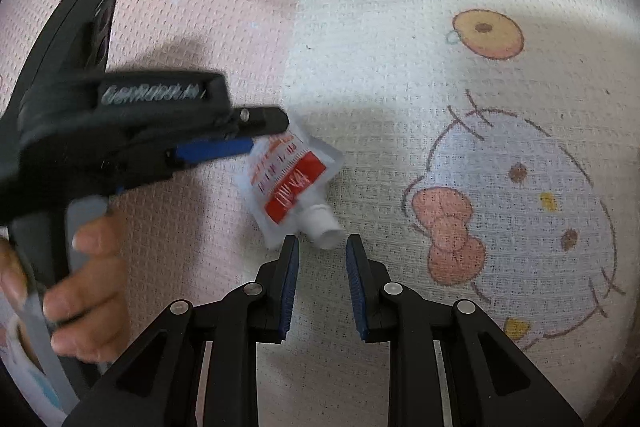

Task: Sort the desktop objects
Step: 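Close the left gripper around the white-red squeeze pouch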

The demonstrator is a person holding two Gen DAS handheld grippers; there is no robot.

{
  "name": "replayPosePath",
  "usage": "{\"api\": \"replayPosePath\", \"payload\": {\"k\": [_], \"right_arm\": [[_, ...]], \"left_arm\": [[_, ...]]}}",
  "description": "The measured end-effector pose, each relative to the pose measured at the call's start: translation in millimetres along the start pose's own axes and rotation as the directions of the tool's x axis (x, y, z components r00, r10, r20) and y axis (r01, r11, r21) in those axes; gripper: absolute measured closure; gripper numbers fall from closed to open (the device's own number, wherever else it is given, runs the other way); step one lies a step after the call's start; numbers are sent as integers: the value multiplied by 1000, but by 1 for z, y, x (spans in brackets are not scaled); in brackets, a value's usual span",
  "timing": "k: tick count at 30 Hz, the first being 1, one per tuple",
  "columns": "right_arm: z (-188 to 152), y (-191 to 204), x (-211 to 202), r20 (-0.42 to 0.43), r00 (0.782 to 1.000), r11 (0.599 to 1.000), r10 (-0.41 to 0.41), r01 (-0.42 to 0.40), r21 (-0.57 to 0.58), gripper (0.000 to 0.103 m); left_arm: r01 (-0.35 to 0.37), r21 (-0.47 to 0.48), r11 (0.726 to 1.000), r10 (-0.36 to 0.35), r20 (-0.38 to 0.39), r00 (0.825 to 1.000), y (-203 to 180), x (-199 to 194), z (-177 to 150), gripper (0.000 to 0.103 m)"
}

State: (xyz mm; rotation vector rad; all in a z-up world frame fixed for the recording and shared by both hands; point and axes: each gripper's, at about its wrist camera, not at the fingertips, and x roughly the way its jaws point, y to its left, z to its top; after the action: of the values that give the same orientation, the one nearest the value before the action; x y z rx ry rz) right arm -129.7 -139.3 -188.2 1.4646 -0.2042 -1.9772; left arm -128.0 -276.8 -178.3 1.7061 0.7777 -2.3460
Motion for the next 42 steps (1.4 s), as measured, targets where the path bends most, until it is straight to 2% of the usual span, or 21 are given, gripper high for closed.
{"api": "replayPosePath", "payload": {"k": [3,5,8,11,14,17,20,24,30,32,35,42], "right_arm": [[-1,-5,-2,2,999,999,37,-37,32,83],[-3,-10,0,-8,998,996,59,-58,66,83],[-4,-12,-5,18,999,996,49,-51,71,83],[-4,-14,-14,68,998,997,4,-9,74,83],[-12,-25,-20,85,996,997,-18,11,82,83],[-8,-38,-24,99,989,988,-111,99,117,83],[-14,-50,-27,103,989,989,-104,92,119,83],[-18,-41,-24,89,992,994,-88,81,78,83],[-27,-36,-41,61,996,997,-66,64,43,83],[-19,-32,-31,59,996,997,-60,57,56,83],[-18,-28,-37,61,997,998,-56,55,21,83],[-36,-35,-40,22,997,997,-75,75,-7,83]], "left_arm": [[67,-16,998,-67,-20,998,4,-2,-13,63],[82,-41,996,-83,-25,996,6,0,-19,63],[69,-70,995,-68,3,998,12,0,-27,63],[18,-51,999,-15,57,998,14,-11,-23,63],[18,-40,999,-15,66,998,13,-18,-16,63],[-3,-27,1000,5,63,998,7,-16,-13,63],[-9,-16,1000,10,67,998,9,-16,-1,63],[-8,-30,1000,9,31,999,10,-5,2,63],[-13,16,1000,12,56,998,6,-3,-10,58],[-13,40,999,12,39,999,0,-1,-14,58],[0,54,999,-1,20,1000,-3,-3,-22,58],[28,25,999,-29,38,999,0,-8,-44,58]]}}
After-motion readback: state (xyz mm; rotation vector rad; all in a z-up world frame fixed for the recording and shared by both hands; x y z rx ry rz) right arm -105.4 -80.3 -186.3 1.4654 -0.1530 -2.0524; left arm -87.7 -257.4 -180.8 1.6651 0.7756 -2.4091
